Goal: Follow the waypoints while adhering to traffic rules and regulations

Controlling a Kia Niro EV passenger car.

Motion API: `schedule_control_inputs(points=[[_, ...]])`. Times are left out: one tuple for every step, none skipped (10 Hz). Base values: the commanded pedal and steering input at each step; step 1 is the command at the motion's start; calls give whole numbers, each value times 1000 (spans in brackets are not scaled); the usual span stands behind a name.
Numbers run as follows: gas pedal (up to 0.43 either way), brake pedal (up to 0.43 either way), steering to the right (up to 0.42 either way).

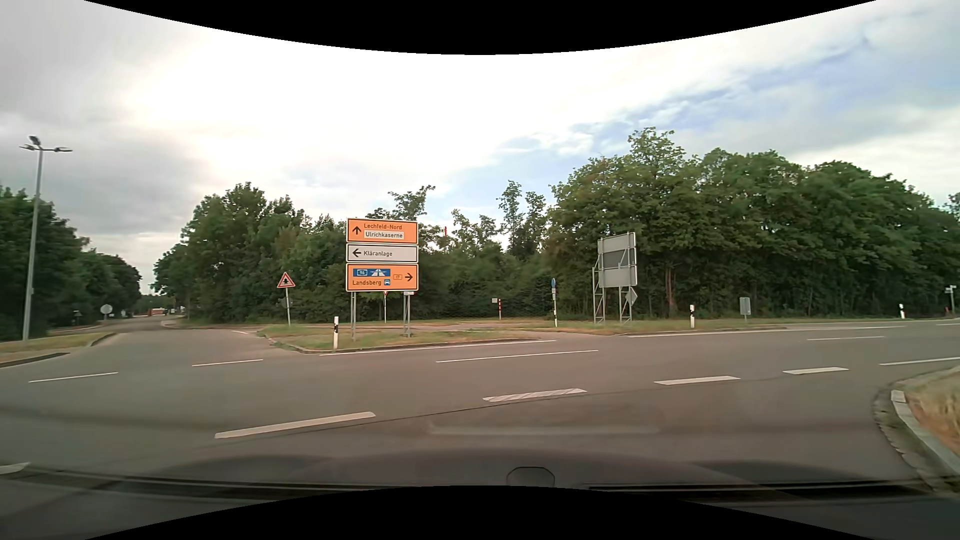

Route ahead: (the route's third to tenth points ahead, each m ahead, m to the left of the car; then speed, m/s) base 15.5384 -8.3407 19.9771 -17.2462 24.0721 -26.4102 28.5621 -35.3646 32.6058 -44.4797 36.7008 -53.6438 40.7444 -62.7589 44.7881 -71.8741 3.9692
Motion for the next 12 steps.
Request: schedule_control_inputs(points=[[197,0,262],[197,0,271],[228,0,275],[248,0,276],[248,0,276],[248,0,276],[248,0,276],[248,0,278],[248,0,284],[248,0,292],[248,0,300],[248,0,305]])
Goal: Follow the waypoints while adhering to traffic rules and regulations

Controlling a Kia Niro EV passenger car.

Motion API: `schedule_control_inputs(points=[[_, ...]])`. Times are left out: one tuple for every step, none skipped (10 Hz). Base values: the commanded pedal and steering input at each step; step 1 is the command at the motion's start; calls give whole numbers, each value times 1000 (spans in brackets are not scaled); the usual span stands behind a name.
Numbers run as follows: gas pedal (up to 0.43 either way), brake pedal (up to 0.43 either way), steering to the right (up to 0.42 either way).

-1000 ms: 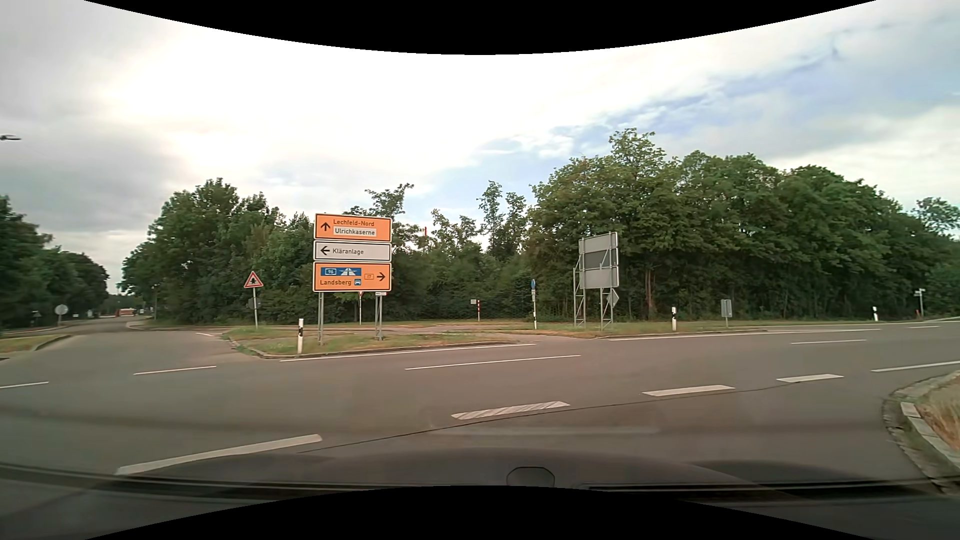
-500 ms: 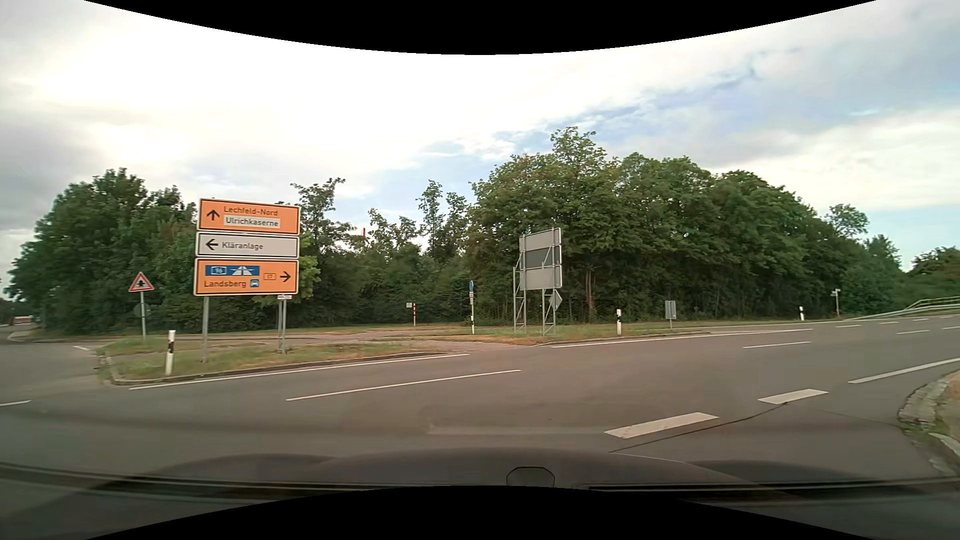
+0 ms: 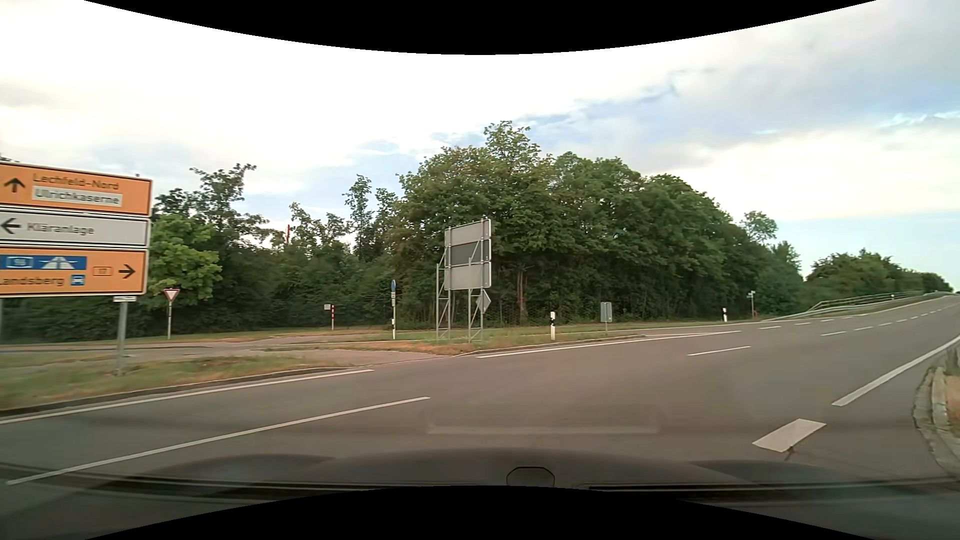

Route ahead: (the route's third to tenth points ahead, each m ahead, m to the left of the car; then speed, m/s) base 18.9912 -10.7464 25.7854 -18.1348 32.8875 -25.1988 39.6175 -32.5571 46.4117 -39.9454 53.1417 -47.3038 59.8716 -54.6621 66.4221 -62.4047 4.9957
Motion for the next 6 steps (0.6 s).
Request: schedule_control_inputs(points=[[248,0,307],[248,0,308],[240,0,308],[240,0,310],[240,0,314],[228,0,318]])
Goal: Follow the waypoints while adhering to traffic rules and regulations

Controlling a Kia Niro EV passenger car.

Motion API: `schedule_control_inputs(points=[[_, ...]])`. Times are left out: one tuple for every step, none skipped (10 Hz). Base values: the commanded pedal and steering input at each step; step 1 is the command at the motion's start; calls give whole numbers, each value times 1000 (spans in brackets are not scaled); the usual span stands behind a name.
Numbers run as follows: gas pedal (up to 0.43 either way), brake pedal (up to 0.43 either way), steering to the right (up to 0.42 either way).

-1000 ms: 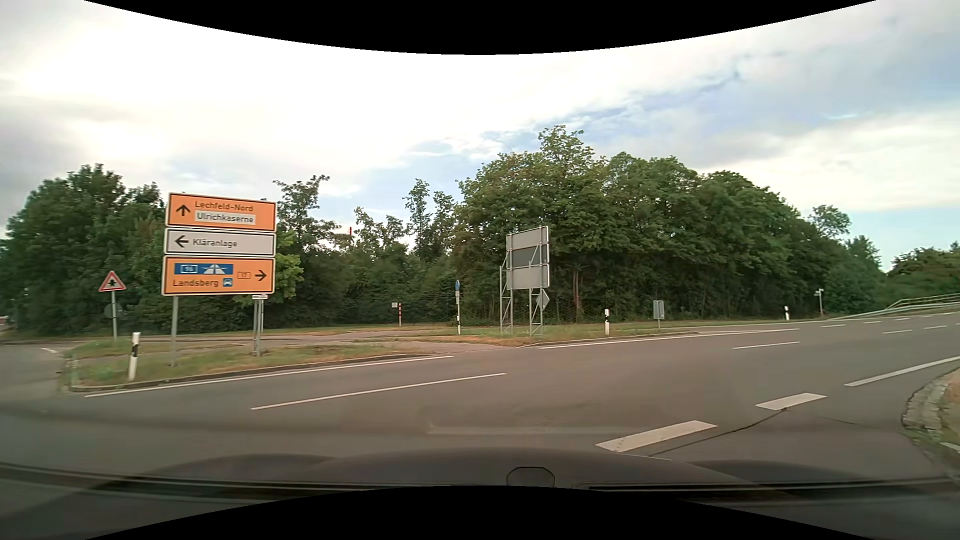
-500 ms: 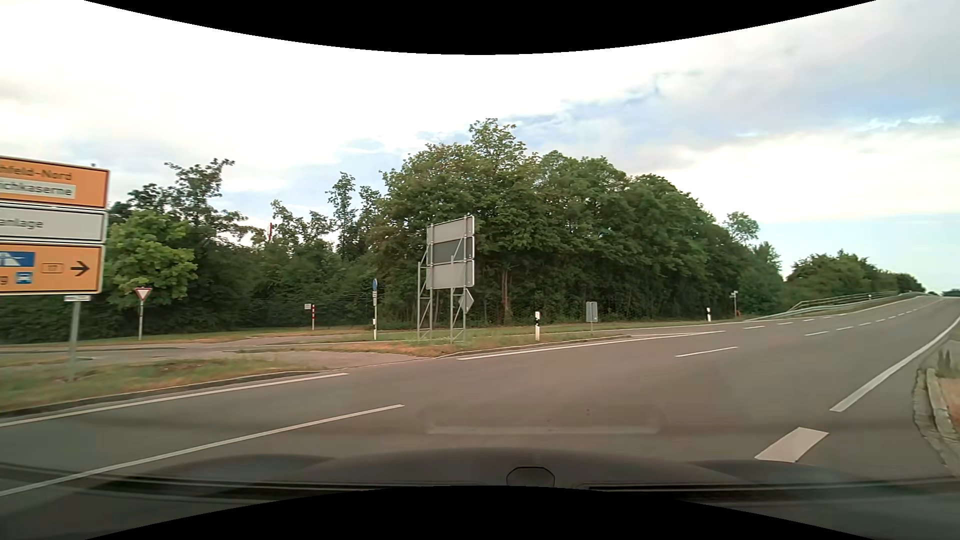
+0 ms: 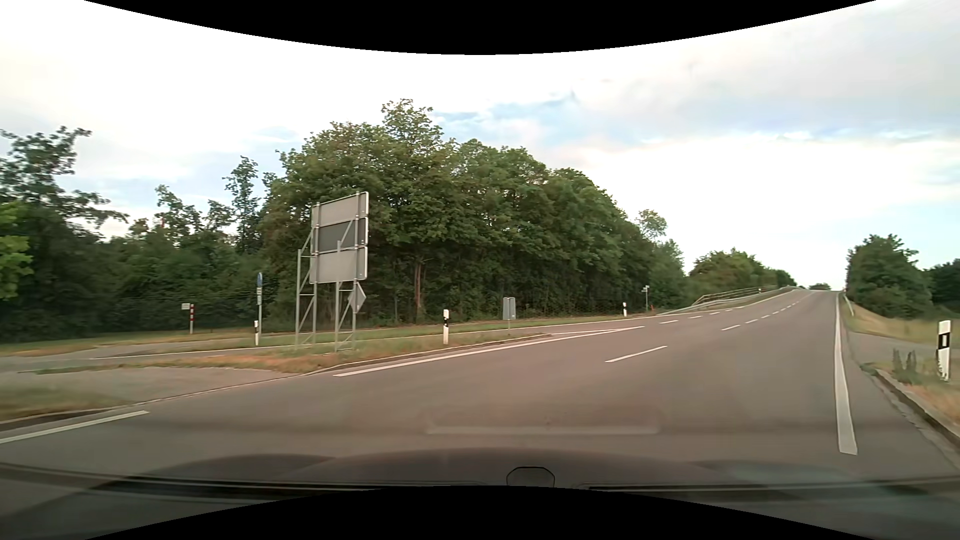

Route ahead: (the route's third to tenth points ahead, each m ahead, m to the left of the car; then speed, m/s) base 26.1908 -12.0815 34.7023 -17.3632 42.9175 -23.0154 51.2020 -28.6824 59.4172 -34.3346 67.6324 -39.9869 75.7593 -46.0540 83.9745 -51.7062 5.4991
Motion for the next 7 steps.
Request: schedule_control_inputs(points=[[228,0,320],[228,0,320],[228,0,320],[228,0,319],[228,0,317],[228,0,313],[228,0,308]])
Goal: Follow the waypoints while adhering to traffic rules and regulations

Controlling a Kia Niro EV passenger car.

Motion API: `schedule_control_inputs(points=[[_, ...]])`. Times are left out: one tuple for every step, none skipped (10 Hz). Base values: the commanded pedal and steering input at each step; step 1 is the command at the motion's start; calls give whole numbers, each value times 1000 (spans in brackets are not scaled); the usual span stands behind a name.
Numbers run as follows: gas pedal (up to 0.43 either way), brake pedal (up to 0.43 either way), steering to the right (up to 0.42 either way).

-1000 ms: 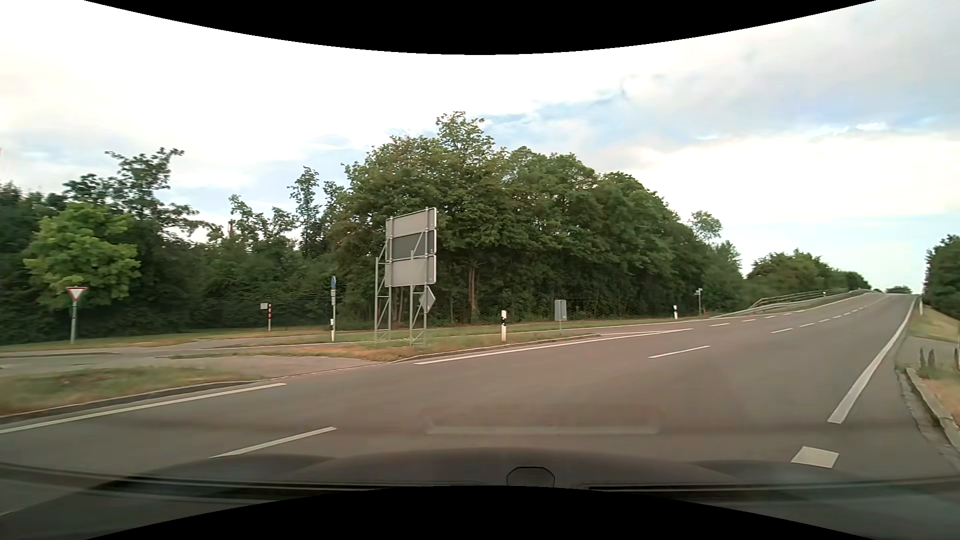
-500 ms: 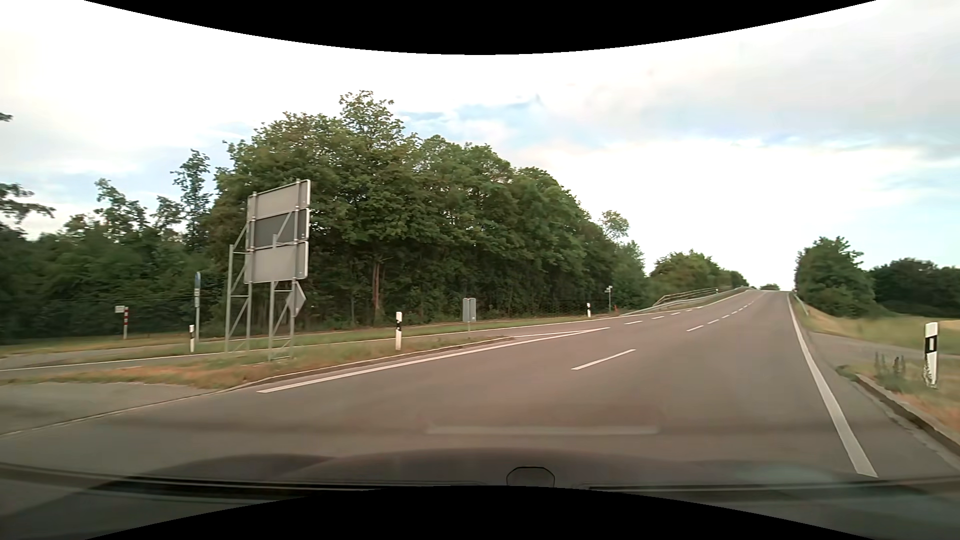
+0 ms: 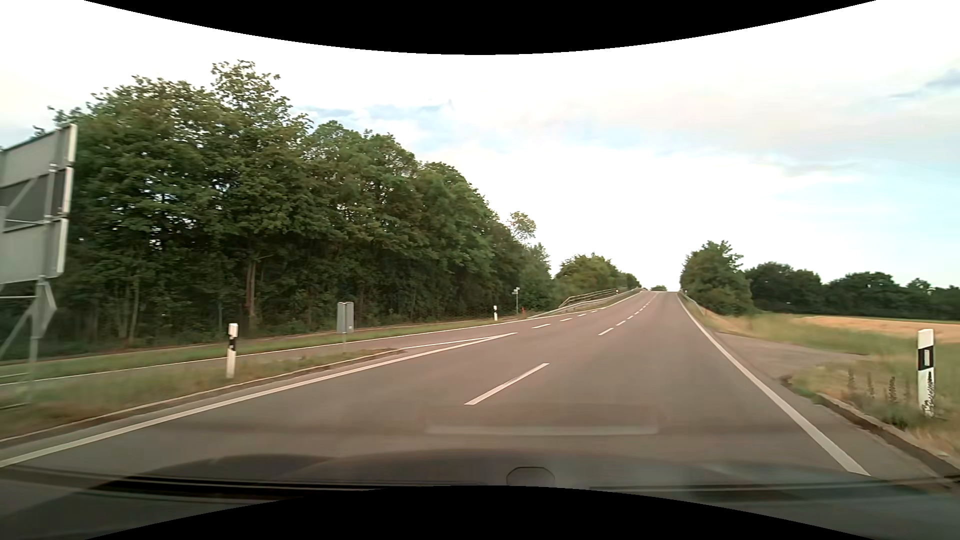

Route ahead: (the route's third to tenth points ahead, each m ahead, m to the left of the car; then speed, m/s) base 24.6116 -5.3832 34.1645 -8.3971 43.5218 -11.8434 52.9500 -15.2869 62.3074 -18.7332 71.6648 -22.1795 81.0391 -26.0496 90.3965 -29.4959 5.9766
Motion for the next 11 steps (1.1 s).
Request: schedule_control_inputs(points=[[228,0,304],[228,0,299],[228,0,281],[228,0,258],[228,0,228],[228,0,204],[228,0,160],[228,0,127],[228,0,90],[228,0,60],[228,0,45]])
